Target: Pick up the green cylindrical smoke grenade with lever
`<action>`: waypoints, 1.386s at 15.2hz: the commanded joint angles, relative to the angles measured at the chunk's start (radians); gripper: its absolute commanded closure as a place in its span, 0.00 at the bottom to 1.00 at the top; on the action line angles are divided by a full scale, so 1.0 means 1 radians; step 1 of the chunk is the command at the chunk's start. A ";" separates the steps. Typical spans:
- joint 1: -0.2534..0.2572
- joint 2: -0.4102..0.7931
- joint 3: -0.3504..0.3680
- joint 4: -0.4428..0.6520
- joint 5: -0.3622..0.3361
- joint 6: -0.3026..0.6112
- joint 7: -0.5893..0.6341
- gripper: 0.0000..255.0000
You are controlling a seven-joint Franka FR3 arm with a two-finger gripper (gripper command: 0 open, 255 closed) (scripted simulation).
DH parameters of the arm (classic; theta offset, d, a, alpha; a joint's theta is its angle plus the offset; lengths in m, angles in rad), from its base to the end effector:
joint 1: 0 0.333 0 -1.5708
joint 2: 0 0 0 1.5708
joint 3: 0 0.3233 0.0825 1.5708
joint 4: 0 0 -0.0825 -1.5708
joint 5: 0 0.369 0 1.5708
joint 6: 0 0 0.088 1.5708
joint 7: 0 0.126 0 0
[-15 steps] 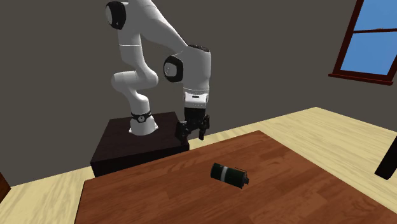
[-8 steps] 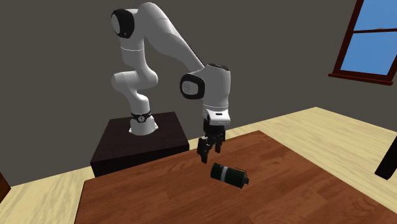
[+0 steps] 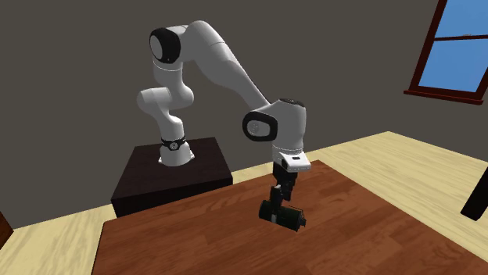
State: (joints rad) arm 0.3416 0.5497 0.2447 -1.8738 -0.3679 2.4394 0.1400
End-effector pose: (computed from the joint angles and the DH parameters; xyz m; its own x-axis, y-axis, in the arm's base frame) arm 0.5376 0.3405 0.2267 0.7711 0.6350 0.0464 0.6273 -0.7702 0.1148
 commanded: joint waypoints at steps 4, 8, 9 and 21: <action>0.016 0.060 -0.018 0.016 -0.025 0.044 0.020 0.00; 0.020 0.076 -0.023 0.019 -0.032 0.057 0.026 0.00; 0.020 0.076 -0.023 0.019 -0.032 0.057 0.025 1.00; 0.012 0.046 -0.013 0.014 -0.019 0.032 0.015 1.00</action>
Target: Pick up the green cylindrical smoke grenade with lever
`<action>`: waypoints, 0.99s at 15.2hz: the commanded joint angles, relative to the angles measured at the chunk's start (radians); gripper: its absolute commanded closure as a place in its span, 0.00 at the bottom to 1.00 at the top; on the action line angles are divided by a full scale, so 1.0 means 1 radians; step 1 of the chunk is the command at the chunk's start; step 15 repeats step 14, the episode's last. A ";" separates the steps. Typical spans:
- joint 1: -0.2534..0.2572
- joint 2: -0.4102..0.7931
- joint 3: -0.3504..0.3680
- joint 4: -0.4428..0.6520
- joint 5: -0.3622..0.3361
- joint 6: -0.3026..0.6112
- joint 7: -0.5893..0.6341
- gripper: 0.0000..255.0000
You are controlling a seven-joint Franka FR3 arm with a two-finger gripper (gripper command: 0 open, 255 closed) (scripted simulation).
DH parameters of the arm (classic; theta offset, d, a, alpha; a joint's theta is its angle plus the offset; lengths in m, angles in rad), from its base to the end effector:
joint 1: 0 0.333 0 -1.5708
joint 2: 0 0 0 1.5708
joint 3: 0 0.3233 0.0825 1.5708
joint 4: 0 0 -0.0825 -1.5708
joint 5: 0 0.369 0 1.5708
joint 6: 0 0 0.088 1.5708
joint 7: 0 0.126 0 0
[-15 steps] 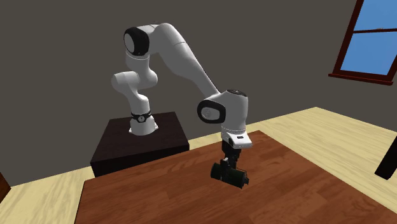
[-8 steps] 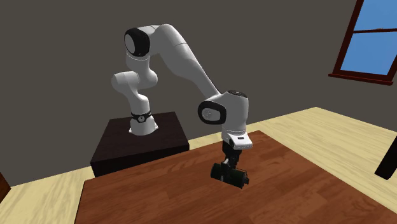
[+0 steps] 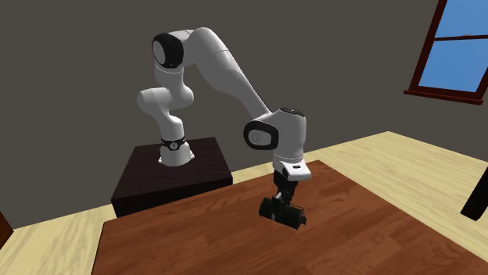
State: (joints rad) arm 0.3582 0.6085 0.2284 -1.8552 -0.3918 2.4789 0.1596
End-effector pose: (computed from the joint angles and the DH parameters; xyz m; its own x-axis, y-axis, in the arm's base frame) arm 0.5395 0.3450 0.1998 0.7686 0.6379 0.0474 0.6302 -0.7678 0.1154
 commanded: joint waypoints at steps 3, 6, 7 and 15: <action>-0.011 -0.043 0.014 -0.008 0.018 -0.033 -0.016 1.00; -0.017 -0.071 0.023 -0.009 0.031 -0.060 -0.027 1.00; -0.019 -0.081 0.026 -0.009 0.035 -0.069 -0.031 1.00; -0.029 -0.127 0.041 -0.005 0.058 -0.117 -0.050 1.00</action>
